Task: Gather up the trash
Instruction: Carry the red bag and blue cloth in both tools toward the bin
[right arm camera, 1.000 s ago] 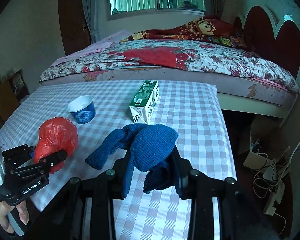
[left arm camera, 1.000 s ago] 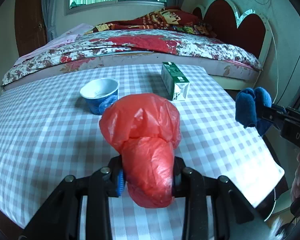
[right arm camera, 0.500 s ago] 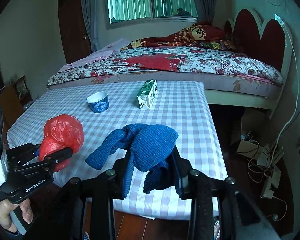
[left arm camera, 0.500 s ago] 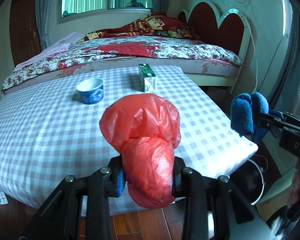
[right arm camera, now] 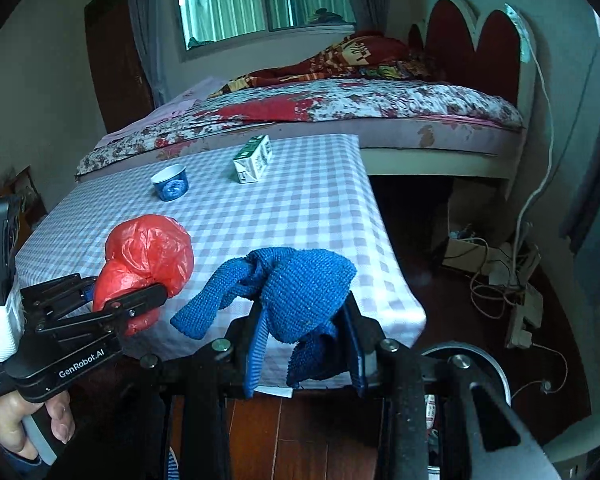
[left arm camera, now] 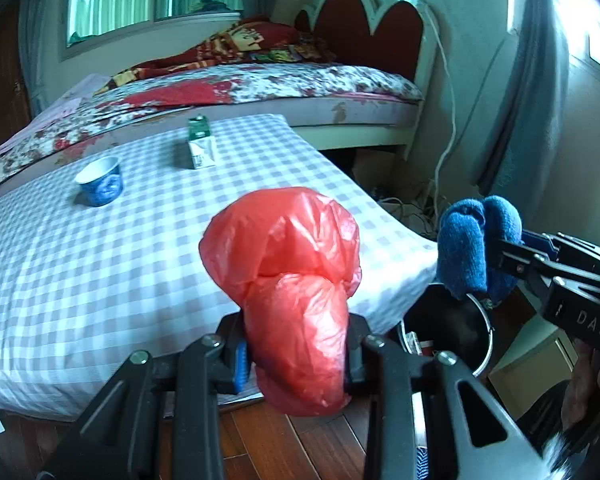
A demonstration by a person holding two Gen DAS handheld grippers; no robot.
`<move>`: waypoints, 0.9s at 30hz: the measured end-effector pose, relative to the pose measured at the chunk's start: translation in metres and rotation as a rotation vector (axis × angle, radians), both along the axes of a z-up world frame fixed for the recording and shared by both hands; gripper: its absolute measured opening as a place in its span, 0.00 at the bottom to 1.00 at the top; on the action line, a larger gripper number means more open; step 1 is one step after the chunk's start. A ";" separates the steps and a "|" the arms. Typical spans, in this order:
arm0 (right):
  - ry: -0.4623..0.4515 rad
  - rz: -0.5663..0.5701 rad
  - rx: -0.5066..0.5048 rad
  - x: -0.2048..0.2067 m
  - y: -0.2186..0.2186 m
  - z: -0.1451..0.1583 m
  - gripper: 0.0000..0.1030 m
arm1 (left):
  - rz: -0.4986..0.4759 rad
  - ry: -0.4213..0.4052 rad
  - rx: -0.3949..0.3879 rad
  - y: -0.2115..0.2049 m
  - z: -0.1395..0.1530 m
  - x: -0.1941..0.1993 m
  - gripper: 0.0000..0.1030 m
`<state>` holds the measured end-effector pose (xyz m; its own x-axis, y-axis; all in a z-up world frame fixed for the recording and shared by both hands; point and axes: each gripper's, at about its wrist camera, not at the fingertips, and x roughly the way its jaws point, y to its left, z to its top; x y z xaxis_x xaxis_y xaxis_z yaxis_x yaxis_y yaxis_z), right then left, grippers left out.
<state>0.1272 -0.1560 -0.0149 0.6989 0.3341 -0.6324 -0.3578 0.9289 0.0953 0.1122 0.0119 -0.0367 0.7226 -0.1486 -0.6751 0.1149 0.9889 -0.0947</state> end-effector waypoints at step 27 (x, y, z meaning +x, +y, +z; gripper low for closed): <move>0.136 -0.288 -0.057 -0.023 -0.176 -0.058 0.35 | -0.392 0.136 0.021 -0.178 -0.049 0.022 0.33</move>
<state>0.1044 -0.3322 -0.0727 0.6677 0.0967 -0.7381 -0.0674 0.9953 0.0695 0.1340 -0.1661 -0.0862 0.5179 -0.3801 -0.7663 0.4711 0.8745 -0.1154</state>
